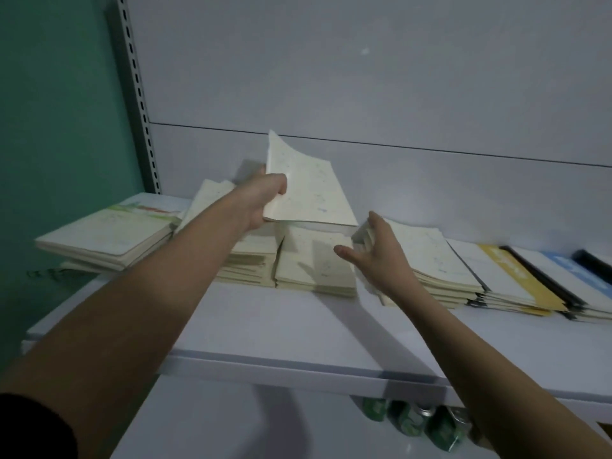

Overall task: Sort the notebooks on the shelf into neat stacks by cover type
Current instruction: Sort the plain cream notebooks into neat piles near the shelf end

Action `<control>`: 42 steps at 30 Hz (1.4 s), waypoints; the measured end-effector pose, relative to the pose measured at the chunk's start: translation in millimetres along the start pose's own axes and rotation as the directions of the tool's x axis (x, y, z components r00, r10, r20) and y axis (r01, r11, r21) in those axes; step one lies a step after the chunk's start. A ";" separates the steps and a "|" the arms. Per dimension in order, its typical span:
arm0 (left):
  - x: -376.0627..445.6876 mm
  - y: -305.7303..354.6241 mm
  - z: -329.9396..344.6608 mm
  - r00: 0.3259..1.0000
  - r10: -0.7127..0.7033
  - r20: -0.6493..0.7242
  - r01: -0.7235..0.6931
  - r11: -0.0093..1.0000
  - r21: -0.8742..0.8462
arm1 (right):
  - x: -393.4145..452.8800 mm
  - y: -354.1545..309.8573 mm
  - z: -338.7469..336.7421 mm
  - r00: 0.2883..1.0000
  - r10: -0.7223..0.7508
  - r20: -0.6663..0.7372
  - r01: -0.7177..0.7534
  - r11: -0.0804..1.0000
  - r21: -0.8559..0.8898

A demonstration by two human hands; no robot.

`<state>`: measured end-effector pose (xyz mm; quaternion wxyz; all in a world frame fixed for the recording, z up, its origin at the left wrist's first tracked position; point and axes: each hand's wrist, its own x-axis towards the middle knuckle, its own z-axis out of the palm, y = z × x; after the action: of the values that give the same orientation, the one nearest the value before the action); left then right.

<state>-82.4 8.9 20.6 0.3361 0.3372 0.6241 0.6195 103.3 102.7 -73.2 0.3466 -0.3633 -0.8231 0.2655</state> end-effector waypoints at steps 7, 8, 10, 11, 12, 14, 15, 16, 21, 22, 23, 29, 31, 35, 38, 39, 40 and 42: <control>-4.9 -4.1 -44.3 0.997 0.005 -0.073 -0.002 0.999 0.043 | 7.9 -20.2 59.5 0.894 -0.041 0.447 0.197 0.930 -0.309; -8.3 -5.7 -47.8 0.997 -0.007 -0.072 0.009 1.000 0.022 | 11.1 -21.1 66.3 0.884 -0.021 0.467 0.214 0.906 -0.364; -14.7 -8.9 -56.1 0.997 -0.031 -0.067 0.030 0.999 -0.013 | 13.1 -19.2 75.8 0.869 -0.026 0.495 0.297 0.826 -0.478; -16.0 -11.1 -61.2 0.997 -0.042 -0.059 0.040 0.999 -0.037 | 11.0 -16.9 77.8 0.871 -0.058 0.488 0.342 0.784 -0.517; -17.0 -13.8 -66.6 0.997 -0.052 -0.049 0.049 0.997 -0.059 | 6.8 -12.6 78.4 0.873 -0.101 0.476 0.379 0.755 -0.534; -18.9 -18.7 -77.8 0.998 -0.057 -0.036 0.054 0.996 -0.074 | -3.3 -5.9 73.0 0.867 -0.169 0.470 0.429 0.733 -0.528; -19.4 -20.7 -82.7 0.998 -0.059 -0.029 0.057 0.995 -0.078 | -7.2 -3.3 66.9 0.859 -0.166 0.485 0.428 0.752 -0.502; -19.7 -22.0 -86.6 0.998 -0.065 -0.021 0.063 0.994 -0.088 | -9.5 -3.1 59.7 0.861 -0.152 0.485 0.389 0.810 -0.438; -19.6 -18.5 -85.4 0.997 -0.078 0.018 0.079 0.992 -0.095 | 5.9 -27.2 20.6 0.990 0.044 0.134 -0.076 0.967 0.244; -18.3 -17.4 -82.6 0.997 -0.071 0.016 0.072 0.994 -0.083 | 11.2 -33.1 15.6 0.996 0.072 0.043 -0.082 0.952 0.294; -17.3 -16.4 -78.7 0.998 -0.067 0.015 0.068 0.995 -0.071 | 14.3 -39.9 12.3 0.998 0.058 -0.034 -0.044 0.949 0.313; -16.2 -14.4 -46.2 0.962 -0.176 0.210 0.209 0.967 -0.147 | -6.6 -83.1 22.3 0.929 -0.356 0.100 0.354 0.935 0.031; -15.8 -17.1 -42.1 0.951 -0.200 0.238 0.234 0.964 -0.126 | -9.3 -87.0 26.8 0.874 -0.419 0.245 0.437 0.899 -0.025; -11.4 -20.9 -52.1 0.976 -0.183 0.119 0.204 0.959 -0.197 | 0.0 -65.9 16.7 0.935 -0.281 0.217 0.214 0.933 0.289; -9.1 -14.0 -64.0 0.992 -0.122 0.022 0.123 0.949 -0.291 | 0.2 -35.7 18.1 0.999 -0.048 -0.005 0.048 0.980 0.194; -7.2 -11.4 -67.6 0.995 -0.097 -0.009 0.090 0.951 -0.297 | -3.0 -26.8 21.1 0.999 -0.019 0.034 0.016 0.996 0.088; -5.8 -9.2 -70.6 0.996 -0.081 -0.034 0.067 0.950 -0.304 | -9.1 -20.3 25.0 0.988 -0.015 0.153 0.018 1.000 -0.021; -6.7 -7.3 -73.1 0.995 -0.064 -0.070 0.038 0.948 -0.315 | -19.6 -9.5 38.4 0.902 -0.028 0.431 0.165 0.945 -0.283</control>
<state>-139.9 -36.7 13.8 0.3762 0.2384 0.5392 0.7147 79.8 74.6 -97.9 0.1116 -0.3059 -0.9270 0.1862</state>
